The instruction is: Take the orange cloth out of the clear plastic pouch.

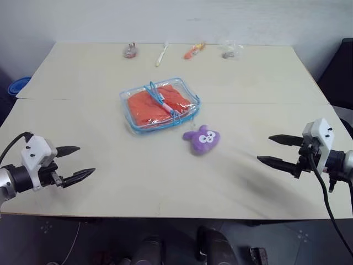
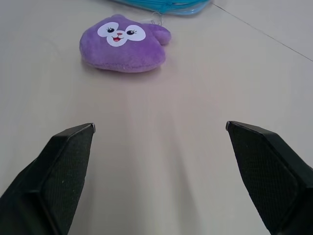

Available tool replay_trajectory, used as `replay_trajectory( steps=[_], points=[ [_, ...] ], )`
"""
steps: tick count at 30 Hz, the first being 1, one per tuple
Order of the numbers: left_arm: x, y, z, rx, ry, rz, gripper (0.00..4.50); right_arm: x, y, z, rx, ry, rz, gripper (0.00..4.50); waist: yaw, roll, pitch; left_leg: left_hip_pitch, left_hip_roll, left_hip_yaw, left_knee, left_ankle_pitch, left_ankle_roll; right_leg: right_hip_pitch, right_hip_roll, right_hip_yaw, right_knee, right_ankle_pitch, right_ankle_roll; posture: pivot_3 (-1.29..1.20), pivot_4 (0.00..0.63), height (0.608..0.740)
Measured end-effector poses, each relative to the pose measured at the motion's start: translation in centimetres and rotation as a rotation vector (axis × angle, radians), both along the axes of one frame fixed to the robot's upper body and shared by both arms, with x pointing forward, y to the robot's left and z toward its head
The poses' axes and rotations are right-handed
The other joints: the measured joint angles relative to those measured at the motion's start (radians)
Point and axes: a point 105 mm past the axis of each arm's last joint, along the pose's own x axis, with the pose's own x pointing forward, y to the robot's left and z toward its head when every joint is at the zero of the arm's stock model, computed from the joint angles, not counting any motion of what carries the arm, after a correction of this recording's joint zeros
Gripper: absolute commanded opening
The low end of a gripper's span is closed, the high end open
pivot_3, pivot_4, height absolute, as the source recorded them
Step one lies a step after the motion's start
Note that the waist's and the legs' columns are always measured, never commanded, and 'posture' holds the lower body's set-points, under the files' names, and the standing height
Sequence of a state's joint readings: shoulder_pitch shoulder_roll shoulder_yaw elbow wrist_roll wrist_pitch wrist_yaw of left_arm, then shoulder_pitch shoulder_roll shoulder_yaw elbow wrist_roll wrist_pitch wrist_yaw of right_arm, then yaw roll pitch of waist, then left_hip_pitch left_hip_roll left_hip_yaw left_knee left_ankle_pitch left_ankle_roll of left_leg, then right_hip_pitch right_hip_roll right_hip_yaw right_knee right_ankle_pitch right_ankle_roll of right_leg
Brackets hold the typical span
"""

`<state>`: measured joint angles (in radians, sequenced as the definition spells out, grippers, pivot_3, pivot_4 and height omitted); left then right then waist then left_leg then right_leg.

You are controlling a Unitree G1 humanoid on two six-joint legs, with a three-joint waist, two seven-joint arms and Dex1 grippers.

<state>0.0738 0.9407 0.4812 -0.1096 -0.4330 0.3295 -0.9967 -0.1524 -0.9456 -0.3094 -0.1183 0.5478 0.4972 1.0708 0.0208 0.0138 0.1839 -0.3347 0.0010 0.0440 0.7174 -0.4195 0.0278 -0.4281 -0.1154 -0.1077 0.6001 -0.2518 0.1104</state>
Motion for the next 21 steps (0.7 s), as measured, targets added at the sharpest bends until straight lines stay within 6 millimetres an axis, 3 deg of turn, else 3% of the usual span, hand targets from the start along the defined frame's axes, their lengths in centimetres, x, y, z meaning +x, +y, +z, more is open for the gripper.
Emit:
replay_trajectory(
  steps=[21],
  points=[
    [0.29, -0.22, -0.6, -0.013, 0.037, 0.015, 4.5, 0.25, -0.03, -0.23, 0.003, -0.01, -0.03, 4.47, 0.0, 0.0, 0.0, 0.0, 0.0, 0.0, 0.0, 0.0, 0.0, 0.0, 0.0, 0.0, 0.0, 0.0, 0.0, 0.0, 0.15, 0.74]
  ],
)
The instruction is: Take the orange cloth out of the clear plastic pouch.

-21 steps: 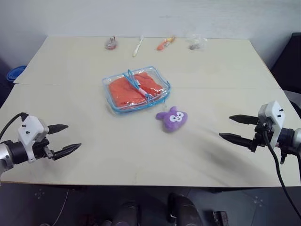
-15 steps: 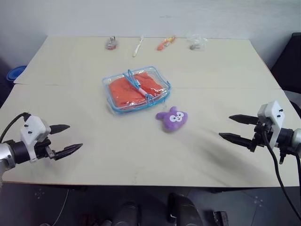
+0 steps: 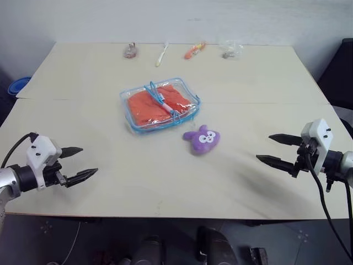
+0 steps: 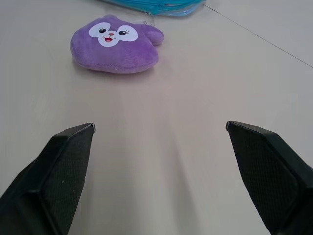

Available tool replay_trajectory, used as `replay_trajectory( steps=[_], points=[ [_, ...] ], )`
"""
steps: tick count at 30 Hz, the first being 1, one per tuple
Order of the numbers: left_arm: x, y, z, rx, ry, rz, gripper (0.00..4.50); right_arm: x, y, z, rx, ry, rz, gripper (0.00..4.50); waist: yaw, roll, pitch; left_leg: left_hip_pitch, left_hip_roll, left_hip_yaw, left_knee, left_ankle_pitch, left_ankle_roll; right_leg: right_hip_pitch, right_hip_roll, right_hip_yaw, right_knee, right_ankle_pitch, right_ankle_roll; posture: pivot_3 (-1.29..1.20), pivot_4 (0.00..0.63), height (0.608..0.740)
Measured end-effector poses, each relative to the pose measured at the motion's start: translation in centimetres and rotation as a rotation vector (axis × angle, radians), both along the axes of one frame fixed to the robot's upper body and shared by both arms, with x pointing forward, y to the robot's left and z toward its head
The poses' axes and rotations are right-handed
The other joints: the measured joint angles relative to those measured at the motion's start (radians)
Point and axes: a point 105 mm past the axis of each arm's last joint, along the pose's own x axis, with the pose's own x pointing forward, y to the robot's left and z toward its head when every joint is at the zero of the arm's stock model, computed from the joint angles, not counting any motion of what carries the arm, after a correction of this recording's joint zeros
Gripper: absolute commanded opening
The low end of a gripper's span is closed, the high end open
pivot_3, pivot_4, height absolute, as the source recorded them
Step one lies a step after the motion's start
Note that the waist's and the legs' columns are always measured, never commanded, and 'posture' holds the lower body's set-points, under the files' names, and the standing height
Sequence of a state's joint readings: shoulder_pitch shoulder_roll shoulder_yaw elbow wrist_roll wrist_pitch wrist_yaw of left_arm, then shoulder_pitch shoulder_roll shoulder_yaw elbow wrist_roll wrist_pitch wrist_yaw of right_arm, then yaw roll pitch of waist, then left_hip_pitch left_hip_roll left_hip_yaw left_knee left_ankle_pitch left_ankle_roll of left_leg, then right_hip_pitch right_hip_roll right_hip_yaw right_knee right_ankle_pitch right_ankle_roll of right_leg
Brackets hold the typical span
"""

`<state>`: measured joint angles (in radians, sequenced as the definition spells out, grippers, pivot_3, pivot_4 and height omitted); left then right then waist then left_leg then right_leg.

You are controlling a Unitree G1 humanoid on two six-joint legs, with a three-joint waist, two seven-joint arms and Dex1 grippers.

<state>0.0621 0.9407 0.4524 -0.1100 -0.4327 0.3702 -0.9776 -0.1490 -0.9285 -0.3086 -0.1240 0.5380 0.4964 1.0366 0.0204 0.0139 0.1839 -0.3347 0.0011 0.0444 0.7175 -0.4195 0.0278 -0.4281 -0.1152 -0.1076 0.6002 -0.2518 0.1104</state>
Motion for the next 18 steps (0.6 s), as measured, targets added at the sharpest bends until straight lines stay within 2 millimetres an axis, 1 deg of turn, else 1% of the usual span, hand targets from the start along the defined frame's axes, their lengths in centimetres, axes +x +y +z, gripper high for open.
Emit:
replay_trajectory(
  steps=[6, 12, 18],
  points=[
    [0.1, -0.2, 0.1, -0.008, -0.011, -0.004, 4.5, -0.2, 0.6, 0.2, 0.007, 0.004, 0.021, 4.47, 0.0, 0.0, 0.0, 0.0, 0.0, 0.0, 0.0, 0.0, 0.0, 0.0, 0.0, 0.0, 0.0, 0.0, 0.0, 0.0, 0.15, 0.74],
    [0.0, -0.8, 0.3, -0.021, -0.018, -0.032, 4.5, -0.2, 0.7, 0.1, 0.014, 0.009, 0.015, 4.47, 0.0, 0.0, 0.0, 0.0, 0.0, 0.0, 0.0, 0.0, 0.0, 0.0, 0.0, 0.0, 0.0, 0.0, 0.0, 0.0, 0.15, 0.74],
    [0.0, -1.5, 0.7, -0.053, -0.018, -0.044, 4.5, -0.1, 1.2, -0.5, 0.023, 0.024, 0.023, 4.47, 0.0, 0.0, 0.0, 0.0, 0.0, 0.0, 0.0, 0.0, 0.0, 0.0, 0.0, 0.0, 0.0, 0.0, 0.0, 0.0, 0.15, 0.74]
  ],
)
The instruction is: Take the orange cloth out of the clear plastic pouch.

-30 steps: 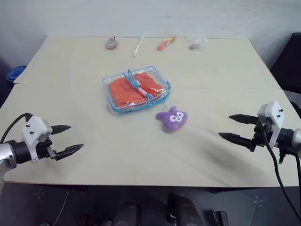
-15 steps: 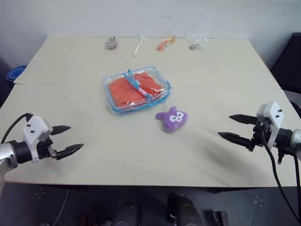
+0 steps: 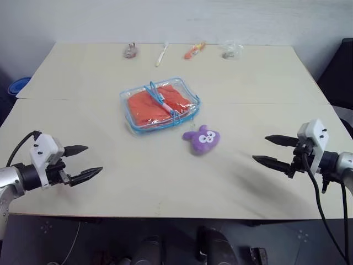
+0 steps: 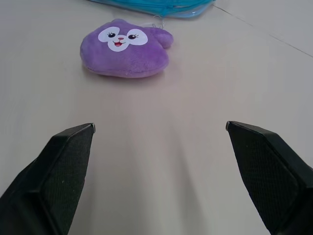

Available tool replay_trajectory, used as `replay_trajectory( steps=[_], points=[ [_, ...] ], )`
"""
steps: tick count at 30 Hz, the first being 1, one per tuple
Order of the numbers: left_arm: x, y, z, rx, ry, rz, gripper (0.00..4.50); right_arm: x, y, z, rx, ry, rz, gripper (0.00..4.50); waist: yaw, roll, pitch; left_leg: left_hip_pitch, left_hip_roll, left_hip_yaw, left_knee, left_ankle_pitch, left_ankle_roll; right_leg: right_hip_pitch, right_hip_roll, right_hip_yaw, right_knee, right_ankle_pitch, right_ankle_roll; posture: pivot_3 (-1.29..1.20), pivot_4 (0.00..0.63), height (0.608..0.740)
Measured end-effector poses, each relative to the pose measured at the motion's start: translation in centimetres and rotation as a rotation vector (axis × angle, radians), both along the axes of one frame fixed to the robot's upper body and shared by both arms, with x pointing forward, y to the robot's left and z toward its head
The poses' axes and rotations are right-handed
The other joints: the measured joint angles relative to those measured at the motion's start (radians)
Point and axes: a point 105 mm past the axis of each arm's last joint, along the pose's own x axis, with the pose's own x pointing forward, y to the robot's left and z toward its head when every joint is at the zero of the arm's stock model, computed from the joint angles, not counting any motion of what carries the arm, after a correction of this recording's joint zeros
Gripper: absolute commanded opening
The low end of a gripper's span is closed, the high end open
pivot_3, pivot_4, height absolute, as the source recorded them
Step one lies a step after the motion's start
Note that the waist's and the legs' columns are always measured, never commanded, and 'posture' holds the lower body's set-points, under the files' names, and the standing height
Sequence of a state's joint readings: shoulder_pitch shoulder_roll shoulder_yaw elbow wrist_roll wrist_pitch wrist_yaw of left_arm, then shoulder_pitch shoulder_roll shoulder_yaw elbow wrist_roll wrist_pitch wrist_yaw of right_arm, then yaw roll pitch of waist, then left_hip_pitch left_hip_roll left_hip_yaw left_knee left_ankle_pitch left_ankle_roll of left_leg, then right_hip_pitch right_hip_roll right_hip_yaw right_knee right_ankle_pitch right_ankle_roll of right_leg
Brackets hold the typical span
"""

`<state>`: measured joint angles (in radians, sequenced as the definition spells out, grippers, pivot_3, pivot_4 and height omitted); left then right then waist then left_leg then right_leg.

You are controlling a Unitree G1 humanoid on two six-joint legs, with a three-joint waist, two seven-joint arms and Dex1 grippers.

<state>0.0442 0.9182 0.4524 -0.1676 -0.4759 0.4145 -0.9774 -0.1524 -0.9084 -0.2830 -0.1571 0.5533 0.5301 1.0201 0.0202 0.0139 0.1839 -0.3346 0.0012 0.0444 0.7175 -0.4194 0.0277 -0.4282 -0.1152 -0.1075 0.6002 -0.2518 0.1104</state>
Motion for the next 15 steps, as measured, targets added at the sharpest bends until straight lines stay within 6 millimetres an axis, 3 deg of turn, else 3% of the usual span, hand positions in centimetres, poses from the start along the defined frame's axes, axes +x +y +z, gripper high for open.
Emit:
replay_trajectory(
  steps=[4, 10, 13, 15],
  points=[
    [0.8, -0.7, 1.5, -0.052, -0.025, 0.017, 4.5, 1.1, 1.5, 1.1, 0.036, -0.046, 0.008, 4.47, 0.0, 0.0, 0.0, 0.0, 0.0, 0.0, 0.002, 0.0, 0.0, 0.0, 0.0, 0.0, 0.001, 0.0, 0.0, 0.0, 0.15, 0.74],
    [1.6, -4.0, 4.1, -0.142, -0.049, -0.078, 4.5, 6.4, 12.3, 4.5, 0.261, -0.139, 0.053, 4.47, -0.039, 0.001, 0.0, 0.0, 0.001, 0.0, -0.001, 0.002, -0.004, -0.004, 0.001, 0.0, 0.006, -0.001, -0.003, 0.0, 0.15, 0.74],
    [2.3, -4.7, 4.2, -0.144, -0.052, -0.094, 4.5, 8.9, 17.0, 4.6, 0.29, -0.113, 0.031, 4.47, -0.05, 0.001, 0.0, -0.003, -0.003, -0.001, -0.002, 0.002, -0.005, -0.009, 0.001, -0.002, 0.01, -0.003, -0.005, 0.0, 0.15, 0.74],
    [2.7, -4.7, 4.3, -0.143, -0.058, -0.09, 4.5, 10.3, 19.2, 4.3, 0.281, -0.096, 0.01, 4.47, -0.052, 0.001, 0.0, -0.003, -0.005, -0.001, -0.002, 0.002, -0.005, -0.01, 0.001, -0.003, 0.012, -0.003, -0.005, 0.0, 0.15, 0.74]
  ],
)
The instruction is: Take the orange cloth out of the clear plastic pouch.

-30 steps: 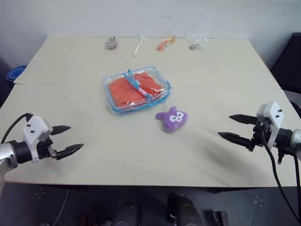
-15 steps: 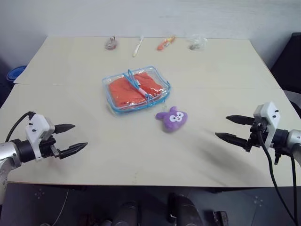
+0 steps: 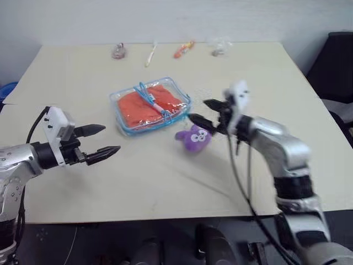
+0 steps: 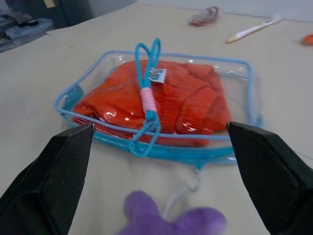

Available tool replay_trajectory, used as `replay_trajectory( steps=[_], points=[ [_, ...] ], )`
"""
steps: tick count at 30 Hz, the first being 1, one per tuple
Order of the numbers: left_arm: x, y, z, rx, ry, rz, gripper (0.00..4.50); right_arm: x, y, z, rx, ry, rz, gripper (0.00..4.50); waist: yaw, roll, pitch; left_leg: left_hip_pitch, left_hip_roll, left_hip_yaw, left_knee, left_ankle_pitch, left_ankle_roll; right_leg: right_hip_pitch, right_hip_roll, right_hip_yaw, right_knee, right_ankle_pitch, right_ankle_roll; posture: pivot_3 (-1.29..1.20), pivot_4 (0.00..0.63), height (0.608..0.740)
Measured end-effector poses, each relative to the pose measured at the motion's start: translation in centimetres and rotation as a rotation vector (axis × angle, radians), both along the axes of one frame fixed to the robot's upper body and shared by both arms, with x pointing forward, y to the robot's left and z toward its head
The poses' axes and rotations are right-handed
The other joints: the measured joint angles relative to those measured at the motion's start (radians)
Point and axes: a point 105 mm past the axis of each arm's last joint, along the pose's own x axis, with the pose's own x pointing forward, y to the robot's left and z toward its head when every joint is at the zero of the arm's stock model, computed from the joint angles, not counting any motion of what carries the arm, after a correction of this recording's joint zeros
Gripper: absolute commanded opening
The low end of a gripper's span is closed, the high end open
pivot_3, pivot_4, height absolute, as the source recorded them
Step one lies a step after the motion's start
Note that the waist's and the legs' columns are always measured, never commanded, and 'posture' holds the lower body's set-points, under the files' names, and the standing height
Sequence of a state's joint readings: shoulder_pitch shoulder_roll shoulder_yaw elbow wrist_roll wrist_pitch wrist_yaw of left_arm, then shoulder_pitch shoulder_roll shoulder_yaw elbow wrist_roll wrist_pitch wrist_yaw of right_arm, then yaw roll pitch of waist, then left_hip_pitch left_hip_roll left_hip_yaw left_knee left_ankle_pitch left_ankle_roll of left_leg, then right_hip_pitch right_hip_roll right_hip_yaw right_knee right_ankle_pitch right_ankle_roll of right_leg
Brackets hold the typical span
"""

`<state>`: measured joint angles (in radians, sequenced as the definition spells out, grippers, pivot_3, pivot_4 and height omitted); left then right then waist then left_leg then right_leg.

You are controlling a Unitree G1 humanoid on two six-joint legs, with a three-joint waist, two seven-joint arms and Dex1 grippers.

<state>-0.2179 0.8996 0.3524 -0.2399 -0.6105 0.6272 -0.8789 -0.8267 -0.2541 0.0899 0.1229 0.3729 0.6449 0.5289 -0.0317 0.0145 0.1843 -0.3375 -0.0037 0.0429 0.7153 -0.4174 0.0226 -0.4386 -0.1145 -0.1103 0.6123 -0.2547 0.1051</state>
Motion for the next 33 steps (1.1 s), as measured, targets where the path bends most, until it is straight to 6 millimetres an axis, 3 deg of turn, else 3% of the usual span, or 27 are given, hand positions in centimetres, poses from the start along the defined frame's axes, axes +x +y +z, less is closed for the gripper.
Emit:
replay_trajectory(
  steps=[4, 10, 13, 18, 26, 29, 33],
  points=[
    [0.5, 0.1, 0.2, 0.009, -0.019, 0.012, 4.5, 1.8, 4.4, -1.2, -0.04, 0.027, 0.003, 4.47, -0.011, 0.0, 0.0, 0.0, 0.0, -0.001, 0.0, 0.0, 0.0, 0.0, 0.0, -0.001, 0.0, 0.0, 0.0, 0.0, 0.15, 0.74],
    [0.2, 0.4, -0.6, 0.032, -0.008, 0.034, 4.5, 3.2, 6.5, -2.5, -0.082, 0.029, -0.002, 4.47, -0.033, 0.0, 0.0, 0.0, 0.0, -0.001, -0.001, 0.0, 0.0, 0.0, 0.0, -0.001, -0.001, 0.0, 0.0, 0.0, 0.15, 0.74],
    [0.0, 0.4, -0.9, 0.045, -0.006, 0.037, 4.5, 3.8, 6.6, -3.6, -0.121, 0.045, -0.019, 3.94, -0.039, 0.0, 0.0, 0.0, 0.002, -0.002, -0.001, 0.001, -0.001, 0.0, 0.0, -0.001, 0.0, 0.0, 0.0, 0.0, 0.15, 0.74],
    [-0.1, 0.2, -0.7, 0.056, -0.022, 0.037, 4.5, 4.1, 7.1, -4.6, -0.141, 0.055, -0.003, 2.3, -0.053, 0.0, 0.0, 0.0, 0.003, -0.002, -0.001, 0.001, -0.001, 0.0, 0.0, -0.001, 0.0, 0.0, 0.0, 0.0, 0.15, 0.74],
    [0.3, 0.4, -0.2, 0.064, -0.057, 0.06, 4.5, 3.5, 8.1, -4.6, -0.155, 0.022, 0.056, 2.3, -0.055, 0.001, 0.0, 0.0, 0.006, -0.003, -0.001, 0.001, -0.001, 0.0, 0.0, -0.001, 0.0, 0.0, -0.001, 0.0, 0.15, 0.74],
    [0.3, 0.4, -0.1, 0.067, -0.062, 0.06, 4.5, 3.4, 8.4, -4.6, -0.153, 0.015, 0.068, 1.69, -0.054, 0.001, 0.0, 0.0, 0.006, -0.003, -0.001, 0.001, -0.001, 0.0, 0.0, -0.001, 0.0, 0.0, -0.001, 0.0, 0.15, 0.74],
    [0.4, 0.4, -0.1, 0.067, -0.066, 0.06, 4.5, 3.5, 8.4, -5.0, -0.16, 0.027, 0.064, 0.44, -0.054, 0.001, 0.0, 0.0, 0.006, -0.003, -0.001, 0.001, -0.001, 0.0, 0.0, -0.001, 0.0, 0.0, -0.001, 0.0, 0.15, 0.74]
  ],
)
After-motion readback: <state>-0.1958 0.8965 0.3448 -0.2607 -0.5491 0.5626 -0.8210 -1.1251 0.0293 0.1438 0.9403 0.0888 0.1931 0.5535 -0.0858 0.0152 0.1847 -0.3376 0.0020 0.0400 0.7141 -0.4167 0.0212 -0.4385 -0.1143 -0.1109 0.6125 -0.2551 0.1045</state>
